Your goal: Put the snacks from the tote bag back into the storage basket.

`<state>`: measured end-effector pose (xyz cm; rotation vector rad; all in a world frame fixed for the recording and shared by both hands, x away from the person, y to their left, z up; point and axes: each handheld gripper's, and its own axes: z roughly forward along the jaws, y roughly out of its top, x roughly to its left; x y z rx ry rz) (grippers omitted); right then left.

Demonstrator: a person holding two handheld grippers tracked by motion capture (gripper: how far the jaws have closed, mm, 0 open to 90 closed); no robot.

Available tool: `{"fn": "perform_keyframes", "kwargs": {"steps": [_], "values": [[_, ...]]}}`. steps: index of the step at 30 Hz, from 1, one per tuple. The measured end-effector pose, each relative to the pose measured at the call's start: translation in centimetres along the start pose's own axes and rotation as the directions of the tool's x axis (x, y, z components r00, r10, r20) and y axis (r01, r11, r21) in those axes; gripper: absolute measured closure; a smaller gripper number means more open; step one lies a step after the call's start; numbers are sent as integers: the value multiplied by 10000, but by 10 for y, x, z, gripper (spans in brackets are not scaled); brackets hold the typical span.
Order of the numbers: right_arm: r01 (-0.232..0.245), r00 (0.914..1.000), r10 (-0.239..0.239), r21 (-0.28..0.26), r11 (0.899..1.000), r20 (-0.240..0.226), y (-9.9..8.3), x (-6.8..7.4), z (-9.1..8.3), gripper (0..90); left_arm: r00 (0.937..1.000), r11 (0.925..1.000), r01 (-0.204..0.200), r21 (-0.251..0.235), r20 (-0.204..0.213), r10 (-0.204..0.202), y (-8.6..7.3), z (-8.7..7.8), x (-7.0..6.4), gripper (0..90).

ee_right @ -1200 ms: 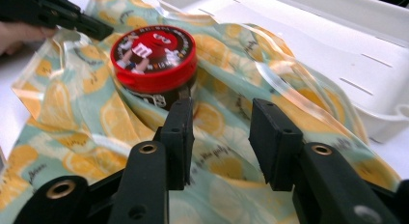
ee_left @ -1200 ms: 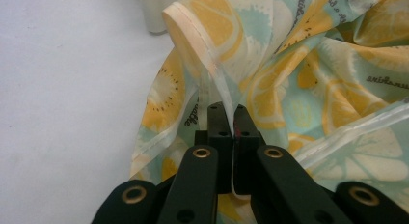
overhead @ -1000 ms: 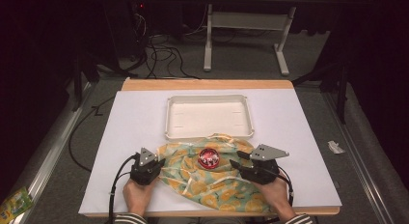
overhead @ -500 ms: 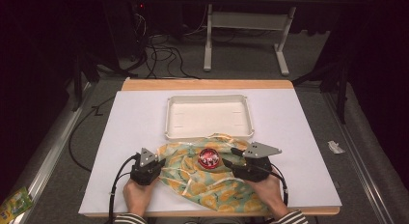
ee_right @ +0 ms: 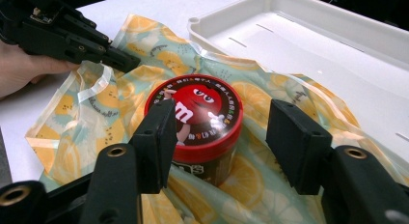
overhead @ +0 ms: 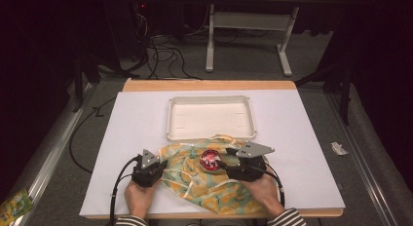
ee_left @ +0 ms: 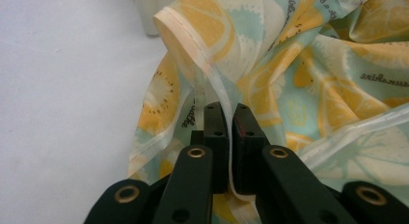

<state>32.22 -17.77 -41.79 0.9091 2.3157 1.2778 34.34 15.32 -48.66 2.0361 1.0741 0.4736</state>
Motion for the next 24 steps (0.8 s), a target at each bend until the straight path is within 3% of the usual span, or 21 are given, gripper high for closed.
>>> {"fn": "perform_keyframes", "kwargs": {"steps": [12, 19, 24], "values": [[164, 9994, -155, 285, 9995, -303, 8, 6, 18, 335, 9999, 10000, -64, -31, 81, 64, 0, 0, 0, 833], [10, 9989, 19, 611, 9981, -465, 10, 5, 28, 274, 9999, 10000, -83, -23, 74, 83, 0, 0, 0, 825], [227, 9984, -180, 887, 9958, -532, 10, 6, 35, 237, 9999, 10000, -98, -13, 79, 98, 0, 0, 0, 819]]}}
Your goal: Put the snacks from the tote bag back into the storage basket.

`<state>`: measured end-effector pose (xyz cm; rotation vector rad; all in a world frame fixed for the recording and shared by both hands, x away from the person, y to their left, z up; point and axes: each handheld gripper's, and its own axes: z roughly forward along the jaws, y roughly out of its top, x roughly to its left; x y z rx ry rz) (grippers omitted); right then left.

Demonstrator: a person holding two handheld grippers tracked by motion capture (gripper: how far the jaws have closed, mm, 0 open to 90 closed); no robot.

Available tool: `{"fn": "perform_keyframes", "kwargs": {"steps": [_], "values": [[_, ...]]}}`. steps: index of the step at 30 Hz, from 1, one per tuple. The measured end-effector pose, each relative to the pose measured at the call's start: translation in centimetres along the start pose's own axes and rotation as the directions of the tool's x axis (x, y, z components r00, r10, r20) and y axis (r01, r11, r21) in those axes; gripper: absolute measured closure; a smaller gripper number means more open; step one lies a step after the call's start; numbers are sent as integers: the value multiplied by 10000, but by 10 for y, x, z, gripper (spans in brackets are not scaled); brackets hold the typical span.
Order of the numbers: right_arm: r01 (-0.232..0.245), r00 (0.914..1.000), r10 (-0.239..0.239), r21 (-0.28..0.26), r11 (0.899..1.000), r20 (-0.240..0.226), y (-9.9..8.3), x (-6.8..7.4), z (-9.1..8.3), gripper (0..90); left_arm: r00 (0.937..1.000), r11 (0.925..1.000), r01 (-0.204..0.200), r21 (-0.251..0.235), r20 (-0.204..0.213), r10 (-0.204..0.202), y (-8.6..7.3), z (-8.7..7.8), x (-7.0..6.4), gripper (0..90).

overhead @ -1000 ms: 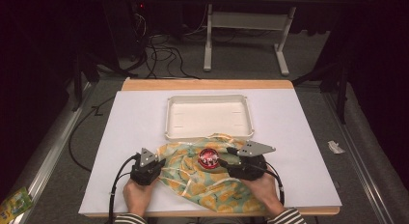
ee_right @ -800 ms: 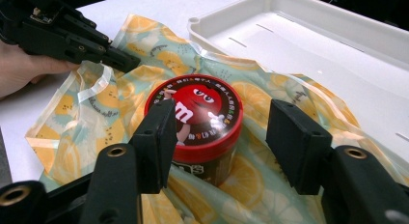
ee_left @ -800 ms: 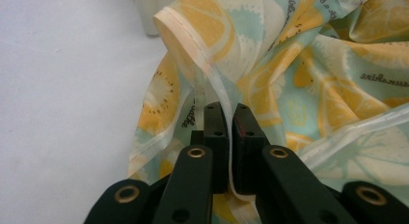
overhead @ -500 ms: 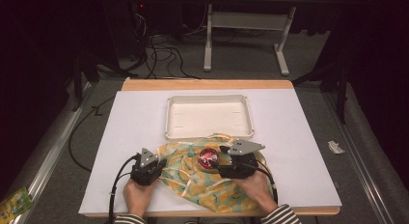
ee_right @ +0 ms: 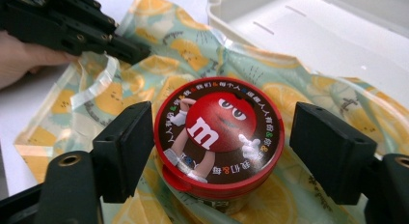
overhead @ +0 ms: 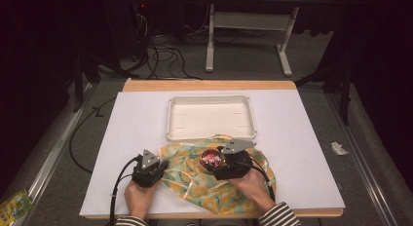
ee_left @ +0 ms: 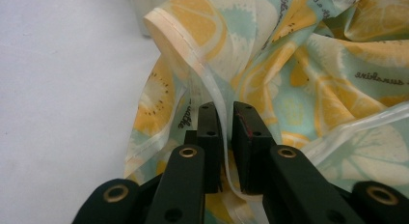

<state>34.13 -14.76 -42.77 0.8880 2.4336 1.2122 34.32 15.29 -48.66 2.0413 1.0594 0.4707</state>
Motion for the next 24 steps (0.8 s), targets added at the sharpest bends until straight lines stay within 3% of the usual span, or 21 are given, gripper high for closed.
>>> {"fn": "perform_keyframes", "kwargs": {"steps": [6, 24], "values": [[73, 10000, -74, 480, 9988, 31, 0, 1, 8, 217, 10000, 10000, -1, 0, 17, 1, 0, 0, 0, 816], [161, 9998, -167, 858, 9962, 63, -1, 1, 22, 228, 10000, 10000, -18, -14, 17, 18, 0, 0, 0, 806]]}}
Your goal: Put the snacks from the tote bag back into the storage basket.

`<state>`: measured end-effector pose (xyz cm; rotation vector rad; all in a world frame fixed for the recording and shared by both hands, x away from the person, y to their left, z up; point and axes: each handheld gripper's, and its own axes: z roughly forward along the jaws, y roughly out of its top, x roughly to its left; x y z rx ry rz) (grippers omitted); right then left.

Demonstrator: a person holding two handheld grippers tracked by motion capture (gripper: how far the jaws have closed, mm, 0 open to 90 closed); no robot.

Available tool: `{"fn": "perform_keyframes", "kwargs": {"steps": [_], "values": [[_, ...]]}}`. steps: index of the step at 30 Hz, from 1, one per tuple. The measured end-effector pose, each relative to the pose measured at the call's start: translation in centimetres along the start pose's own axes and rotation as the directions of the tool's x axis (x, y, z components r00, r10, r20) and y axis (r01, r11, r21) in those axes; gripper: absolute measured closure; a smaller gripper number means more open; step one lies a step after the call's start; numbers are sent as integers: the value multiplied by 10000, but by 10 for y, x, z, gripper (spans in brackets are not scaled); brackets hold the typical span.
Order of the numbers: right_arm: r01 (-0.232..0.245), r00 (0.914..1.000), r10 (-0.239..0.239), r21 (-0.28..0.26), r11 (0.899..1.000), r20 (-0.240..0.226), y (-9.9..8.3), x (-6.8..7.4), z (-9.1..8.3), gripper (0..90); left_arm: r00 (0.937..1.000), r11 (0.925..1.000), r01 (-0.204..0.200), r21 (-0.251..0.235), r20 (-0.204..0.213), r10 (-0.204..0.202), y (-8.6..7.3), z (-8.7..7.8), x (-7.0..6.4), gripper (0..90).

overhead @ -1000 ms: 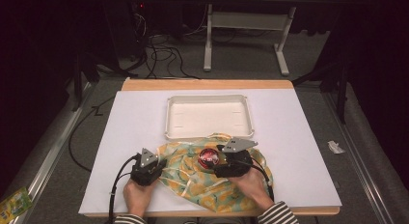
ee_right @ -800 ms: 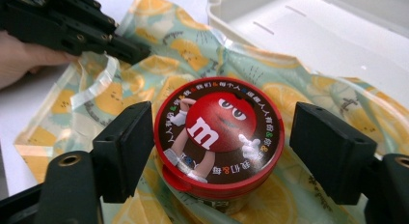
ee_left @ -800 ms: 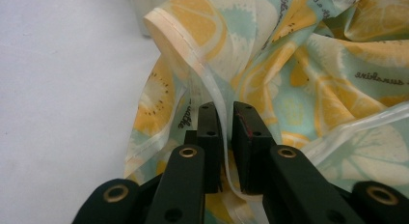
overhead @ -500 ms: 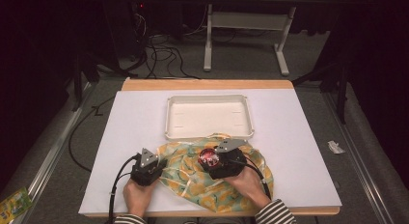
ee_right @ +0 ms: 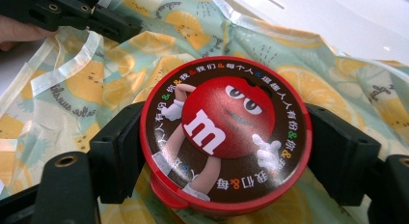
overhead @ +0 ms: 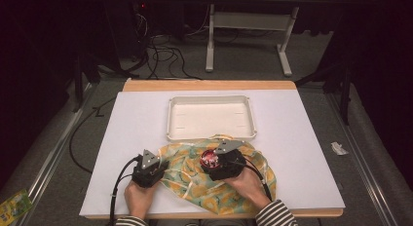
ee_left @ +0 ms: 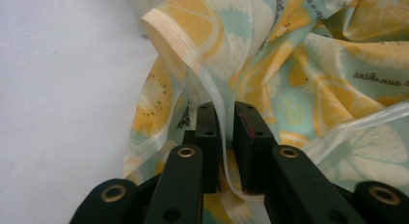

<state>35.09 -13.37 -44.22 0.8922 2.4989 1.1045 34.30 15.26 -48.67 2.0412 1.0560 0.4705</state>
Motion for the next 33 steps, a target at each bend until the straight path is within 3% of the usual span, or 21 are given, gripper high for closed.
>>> {"fn": "perform_keyframes", "kwargs": {"steps": [13, 33], "values": [[-222, 9995, 221, 40, 9997, 233, -1, 3, -1, 254, 10000, 10000, 7, 3, 23, -7, 0, 0, 0, 802], [-167, 9993, 170, -69, 9998, 346, -2, 4, -2, 255, 10000, 10000, -13, 0, -19, 13, 0, 0, 0, 778]]}}
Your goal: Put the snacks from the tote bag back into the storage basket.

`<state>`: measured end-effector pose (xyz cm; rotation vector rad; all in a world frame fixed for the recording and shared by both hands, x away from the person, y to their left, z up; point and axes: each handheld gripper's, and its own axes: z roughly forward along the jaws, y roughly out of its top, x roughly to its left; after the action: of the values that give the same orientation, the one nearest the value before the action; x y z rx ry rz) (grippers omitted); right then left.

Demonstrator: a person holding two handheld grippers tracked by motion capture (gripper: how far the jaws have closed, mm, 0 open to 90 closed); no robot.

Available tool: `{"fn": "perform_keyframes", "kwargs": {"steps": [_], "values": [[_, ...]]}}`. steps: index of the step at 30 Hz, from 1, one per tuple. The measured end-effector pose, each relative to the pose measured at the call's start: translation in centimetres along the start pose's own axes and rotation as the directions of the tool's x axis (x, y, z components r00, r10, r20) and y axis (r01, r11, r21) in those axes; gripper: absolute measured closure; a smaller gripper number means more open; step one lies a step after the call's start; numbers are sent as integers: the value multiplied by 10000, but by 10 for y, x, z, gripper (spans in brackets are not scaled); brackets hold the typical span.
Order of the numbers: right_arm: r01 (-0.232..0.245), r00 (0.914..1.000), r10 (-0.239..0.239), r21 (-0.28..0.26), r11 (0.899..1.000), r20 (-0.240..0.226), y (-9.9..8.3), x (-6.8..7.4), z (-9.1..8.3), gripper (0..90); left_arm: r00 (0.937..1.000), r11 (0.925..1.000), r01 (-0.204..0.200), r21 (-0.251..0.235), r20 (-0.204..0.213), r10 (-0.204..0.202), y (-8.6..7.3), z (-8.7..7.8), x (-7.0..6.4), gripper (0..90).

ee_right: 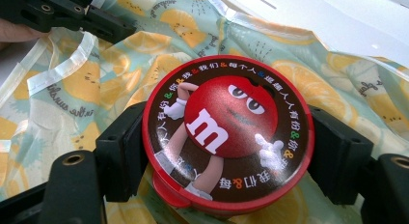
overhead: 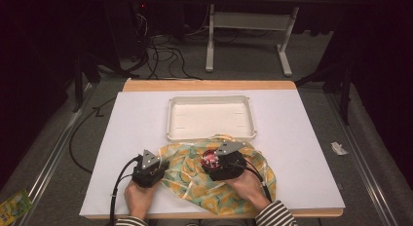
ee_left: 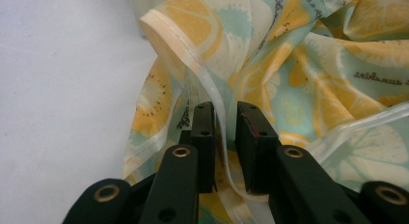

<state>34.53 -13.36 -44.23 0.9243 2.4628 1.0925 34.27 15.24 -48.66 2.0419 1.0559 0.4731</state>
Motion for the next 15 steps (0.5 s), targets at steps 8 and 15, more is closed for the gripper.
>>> {"fn": "perform_keyframes", "kwargs": {"steps": [8, 15], "values": [[42, 10000, -42, 35, 10000, 16, 0, 0, -1, 256, 10000, 10000, 1, 3, -27, -1, 0, 0, 0, 771], [156, 9999, -156, -14, 9999, -13, 0, 1, -3, 256, 10000, 10000, -3, -10, -80, 3, 0, 0, 0, 754]]}}
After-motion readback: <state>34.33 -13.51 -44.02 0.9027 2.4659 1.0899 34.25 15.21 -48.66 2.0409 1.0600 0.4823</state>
